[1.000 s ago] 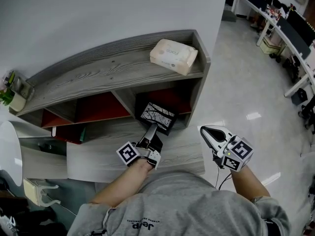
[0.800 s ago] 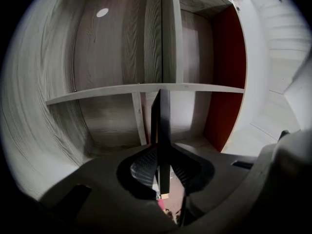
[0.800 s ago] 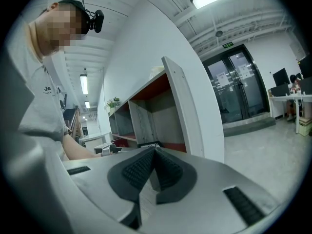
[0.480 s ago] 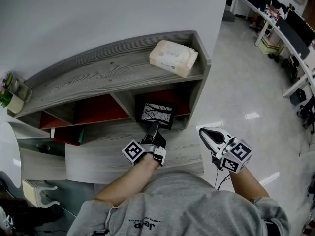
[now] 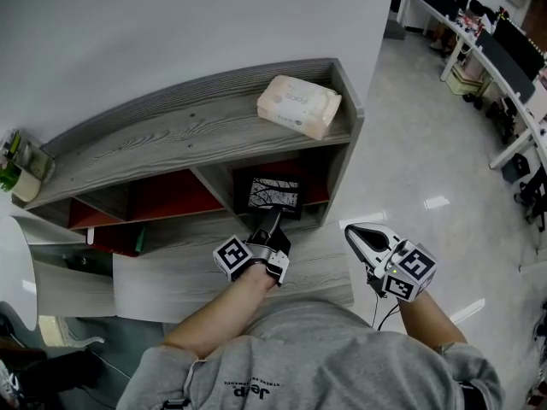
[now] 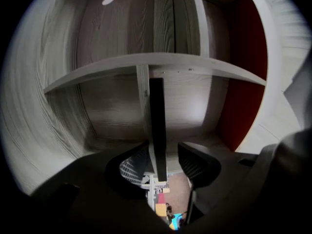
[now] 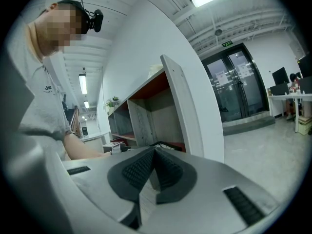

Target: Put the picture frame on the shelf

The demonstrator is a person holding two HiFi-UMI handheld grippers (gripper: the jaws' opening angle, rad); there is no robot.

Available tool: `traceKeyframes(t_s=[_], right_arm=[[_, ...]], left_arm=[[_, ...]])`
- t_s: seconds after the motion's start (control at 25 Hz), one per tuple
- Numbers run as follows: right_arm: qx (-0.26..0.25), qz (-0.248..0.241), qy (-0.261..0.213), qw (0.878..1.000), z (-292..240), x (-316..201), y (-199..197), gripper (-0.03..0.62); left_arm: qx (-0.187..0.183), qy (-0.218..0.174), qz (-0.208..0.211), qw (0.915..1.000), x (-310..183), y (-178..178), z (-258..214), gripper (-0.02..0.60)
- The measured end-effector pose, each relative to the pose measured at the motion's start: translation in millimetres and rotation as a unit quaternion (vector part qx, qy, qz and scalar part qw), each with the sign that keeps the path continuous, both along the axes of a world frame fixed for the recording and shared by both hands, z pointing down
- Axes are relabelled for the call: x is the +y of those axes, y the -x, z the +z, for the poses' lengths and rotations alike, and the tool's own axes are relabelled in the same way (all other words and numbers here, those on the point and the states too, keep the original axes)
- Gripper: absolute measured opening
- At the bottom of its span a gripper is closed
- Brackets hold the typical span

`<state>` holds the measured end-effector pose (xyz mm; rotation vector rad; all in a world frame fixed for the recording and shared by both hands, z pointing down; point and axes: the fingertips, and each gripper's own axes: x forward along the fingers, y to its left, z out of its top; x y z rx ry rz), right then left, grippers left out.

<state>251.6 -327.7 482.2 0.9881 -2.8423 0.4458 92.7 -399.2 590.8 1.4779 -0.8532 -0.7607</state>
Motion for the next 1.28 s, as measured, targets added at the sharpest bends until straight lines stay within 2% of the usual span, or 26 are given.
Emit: traceKeyframes(t_s=[0.08,0.24,0.32,0.44,0.52,0.56,0.6,0.64,0.68,0.72,0.76,0.8,0.84,0.88,0.92,1.08,1.28], right_arm=[[-0.001,-0.001,0.000,1.000,-0.6,-0.3,1.2,0.006],[-0.002,-0.002,0.000,1.000,-1.3,1.0,3.3,0.006],[-0.003,-0.002,0.000,1.000,-0.6,1.4,3.7,0.006],[-0.005,-0.003,-0.001,1.000,-0.7,1.6,4.0,0.006],[-0.006,-0.002,-0.002,1.000,-0.6,1.2,3.3,0.006],[-0.007,-0.001,-0.002,1.000,0.3,1.1,2.6,0.006],[-0.007,0.000,-0.001,1.000,0.5,1.1,2.5,0.006],[-0.006,0.000,-0.001,1.000,0.0,1.4,3.1,0.006],[-0.005,0.000,-0.001,1.000,-0.5,2.0,3.8,0.006],[-0.004,-0.001,0.000,1.000,-0.4,3.0,4.4,0.006],[-0.004,-0.001,0.001,1.000,0.3,3.9,4.5,0.006],[-0.004,-0.001,0.002,1.000,1.4,4.5,4.2,0.006],[-0.005,-0.001,0.003,1.000,2.6,4.7,3.5,0.006],[-0.006,0.000,0.004,1.000,3.6,4.6,2.7,0.006],[-0.006,0.001,0.004,1.000,3.6,4.3,2.3,0.006],[-0.006,-0.005,0.006,1.000,2.6,5.9,5.3,0.006],[-0.007,-0.004,0.012,1.000,5.8,7.2,2.3,0.006]], left_arm=[[-0.024,-0.012,0.032,0.9991,2.3,-6.4,-1.2,0.246],[-0.081,-0.038,0.070,0.9935,12.8,-12.0,-4.9,0.254],[-0.100,-0.072,0.085,0.9888,15.6,-13.8,-10.0,0.255],[-0.156,-0.106,0.103,0.9766,20.8,-11.6,-11.3,0.255],[-0.223,-0.116,0.109,0.9619,23.4,-6.5,-8.0,0.255],[-0.268,-0.120,0.112,0.9494,24.1,-3.4,-5.6,0.255],[-0.320,-0.127,0.118,0.9314,25.2,-0.7,-2.8,0.251],[-0.378,-0.138,0.128,0.9064,27.4,0.9,-0.7,0.216],[-0.437,-0.157,0.139,0.8747,30.8,0.8,0.1,0.185],[-0.492,-0.181,0.150,0.8383,34.9,-0.7,-0.7,0.177],[-0.539,-0.207,0.159,0.8009,39.1,-3.2,-2.8,0.150],[-0.575,-0.229,0.163,0.7680,42.4,-6.1,-5.3,0.144],[-0.599,-0.245,0.165,0.7445,43.7,-8.4,-7.5,0.133],[-0.612,-0.252,0.164,0.7315,42.6,-9.5,-8.7,0.130],[-0.619,-0.251,0.161,0.7264,39.6,-9.2,-9.0,0.126],[-0.635,-0.230,0.150,0.7218,25.9,-3.1,-7.1,0.107],[-0.637,-0.230,0.148,0.7210,19.8,-6.3,-11.5,0.104]])
